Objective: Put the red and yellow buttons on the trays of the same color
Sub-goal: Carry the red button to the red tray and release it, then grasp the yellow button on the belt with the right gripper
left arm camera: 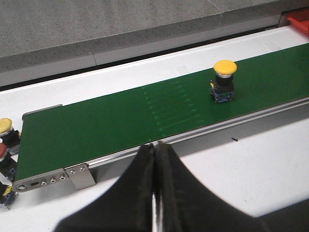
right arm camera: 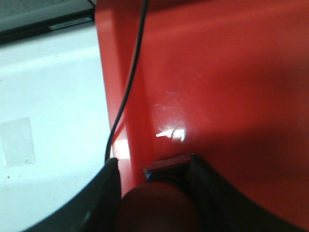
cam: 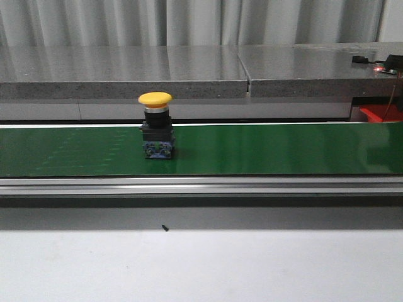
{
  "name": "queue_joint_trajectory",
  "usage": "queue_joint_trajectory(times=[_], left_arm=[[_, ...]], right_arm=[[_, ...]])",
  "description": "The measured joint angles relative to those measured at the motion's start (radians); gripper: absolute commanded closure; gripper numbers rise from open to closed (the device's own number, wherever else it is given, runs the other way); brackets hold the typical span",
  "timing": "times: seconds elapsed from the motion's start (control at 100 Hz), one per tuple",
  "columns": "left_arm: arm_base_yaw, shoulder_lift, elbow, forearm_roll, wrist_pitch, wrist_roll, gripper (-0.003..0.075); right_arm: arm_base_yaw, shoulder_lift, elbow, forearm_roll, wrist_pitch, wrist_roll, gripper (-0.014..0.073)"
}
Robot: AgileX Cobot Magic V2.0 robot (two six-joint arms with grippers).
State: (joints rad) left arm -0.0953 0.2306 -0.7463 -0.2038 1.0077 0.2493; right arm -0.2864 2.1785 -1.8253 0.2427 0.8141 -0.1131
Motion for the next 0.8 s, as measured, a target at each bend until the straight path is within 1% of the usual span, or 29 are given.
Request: queue_joint_trajectory(times=[0.09, 0.13, 0.18, 0.28, 0.31, 0.35, 0.38, 0.58, 0.8], left_arm=[[0.0, 0.0, 0.0, 0.0, 0.0, 0.0, 0.0739], [0.0, 0.0, 0.0, 0.0, 0.0, 0.0, 0.0739], [0.0, 0.0, 0.0, 0.0, 0.0, 0.0, 0.0739], [0.0, 0.0, 0.0, 0.0, 0.0, 0.0, 0.0739], [0.0, 0.0, 0.0, 0.0, 0.0, 0.0, 0.0739], [0.0, 0.0, 0.0, 0.0, 0.0, 0.0, 0.0739], [0.0, 0.0, 0.0, 0.0, 0.0, 0.0, 0.0739], [0.0, 0.0, 0.0, 0.0, 0.0, 0.0, 0.0739], [0.0, 0.0, 0.0, 0.0, 0.0, 0.0, 0.0739]], right_arm=[[0.0, 0.019, 0.0, 0.002, -0.013, 0.0, 0.04], [0.0, 0.022, -0.004, 0.005, -0.016, 0.0, 0.0375], [0.0, 0.025, -0.006, 0.009, -0.02, 0.0, 0.0314], [-0.002, 0.029, -0.01, 0.011, -0.029, 0.0, 0.0131], [-0.002, 0.034, -0.01, 0.011, -0.031, 0.0, 0.0088], [-0.002, 0.035, -0.01, 0.011, -0.036, 0.0, 0.0043], [-0.002, 0.036, -0.01, 0.011, -0.04, -0.003, 0.0027], [-0.002, 0.025, -0.01, 0.011, -0.055, -0.003, 0.0022], [-0.002, -0.058, 0.036, 0.011, -0.057, -0.02, 0.0022]])
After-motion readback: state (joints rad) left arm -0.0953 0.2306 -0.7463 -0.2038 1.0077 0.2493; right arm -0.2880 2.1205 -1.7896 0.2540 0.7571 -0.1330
